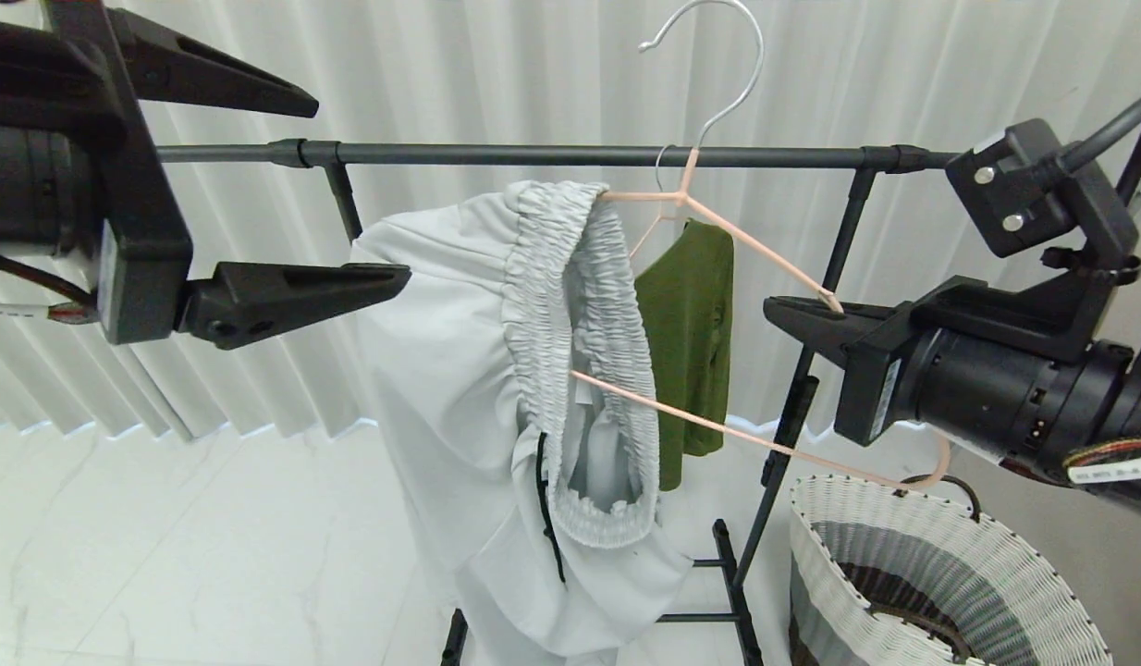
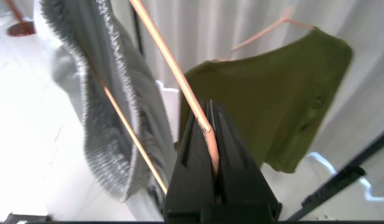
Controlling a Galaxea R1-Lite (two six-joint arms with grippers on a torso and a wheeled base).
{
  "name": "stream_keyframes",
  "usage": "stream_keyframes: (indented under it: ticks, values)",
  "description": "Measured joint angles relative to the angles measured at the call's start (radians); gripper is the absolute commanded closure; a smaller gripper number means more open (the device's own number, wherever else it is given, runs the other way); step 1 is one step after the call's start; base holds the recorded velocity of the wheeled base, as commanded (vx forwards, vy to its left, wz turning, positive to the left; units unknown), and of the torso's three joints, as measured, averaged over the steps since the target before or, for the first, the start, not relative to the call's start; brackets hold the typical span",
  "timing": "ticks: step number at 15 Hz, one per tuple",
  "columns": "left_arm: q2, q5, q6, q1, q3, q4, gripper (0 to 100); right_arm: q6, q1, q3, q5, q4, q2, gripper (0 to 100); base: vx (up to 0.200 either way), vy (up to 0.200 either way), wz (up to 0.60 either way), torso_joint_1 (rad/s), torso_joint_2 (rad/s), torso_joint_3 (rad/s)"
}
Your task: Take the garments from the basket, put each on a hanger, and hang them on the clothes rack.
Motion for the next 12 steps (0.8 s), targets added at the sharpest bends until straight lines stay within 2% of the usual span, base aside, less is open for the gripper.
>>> stream_keyframes:
  ticks: [5, 9, 12]
  values:
    - [0.021, -0.037, 0.030, 0.017, 0.118, -0.152, 0, -0.017, 0.061, 0.000, 0.000, 0.000, -0.003, 100, 0.000, 0.000, 0.00, 0.000, 0.00, 0.000]
    - [0.050, -0.038, 0.035, 0.030, 0.196, -0.310, 0, -0.041, 0.083, -0.001, 0.004, -0.001, -0.001, 100, 0.000, 0.000, 0.00, 0.000, 0.00, 0.000]
    - [0.063, -0.038, 0.035, 0.037, 0.224, -0.324, 0, -0.064, 0.087, 0.000, 0.036, -0.001, -0.001, 100, 0.000, 0.000, 0.00, 0.000, 0.00, 0.000]
